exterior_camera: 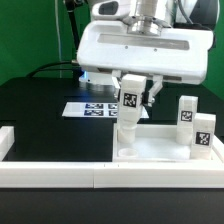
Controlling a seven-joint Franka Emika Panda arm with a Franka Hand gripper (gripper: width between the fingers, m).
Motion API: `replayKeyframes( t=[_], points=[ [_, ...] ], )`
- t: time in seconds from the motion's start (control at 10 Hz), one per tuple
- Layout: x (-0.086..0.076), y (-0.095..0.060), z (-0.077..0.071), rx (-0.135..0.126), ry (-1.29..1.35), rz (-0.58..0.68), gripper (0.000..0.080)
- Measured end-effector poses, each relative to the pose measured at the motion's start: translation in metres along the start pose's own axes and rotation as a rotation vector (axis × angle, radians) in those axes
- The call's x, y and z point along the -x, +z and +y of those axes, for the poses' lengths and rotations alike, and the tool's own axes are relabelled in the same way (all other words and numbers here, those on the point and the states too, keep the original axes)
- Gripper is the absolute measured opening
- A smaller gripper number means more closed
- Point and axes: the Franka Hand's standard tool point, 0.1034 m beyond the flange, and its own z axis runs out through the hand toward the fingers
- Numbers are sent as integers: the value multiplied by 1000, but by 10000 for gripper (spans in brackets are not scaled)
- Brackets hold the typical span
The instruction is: Assemble square table
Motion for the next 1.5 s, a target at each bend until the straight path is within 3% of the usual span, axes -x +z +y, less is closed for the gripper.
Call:
replayKeyframes(
  t=[0.8, 1.4, 1.5],
  points=[
    [11, 25, -2, 33, -39, -10, 287],
    [16, 31, -2, 40, -51, -16, 287],
    [16, 31, -1, 40, -51, -16, 392]
  ],
)
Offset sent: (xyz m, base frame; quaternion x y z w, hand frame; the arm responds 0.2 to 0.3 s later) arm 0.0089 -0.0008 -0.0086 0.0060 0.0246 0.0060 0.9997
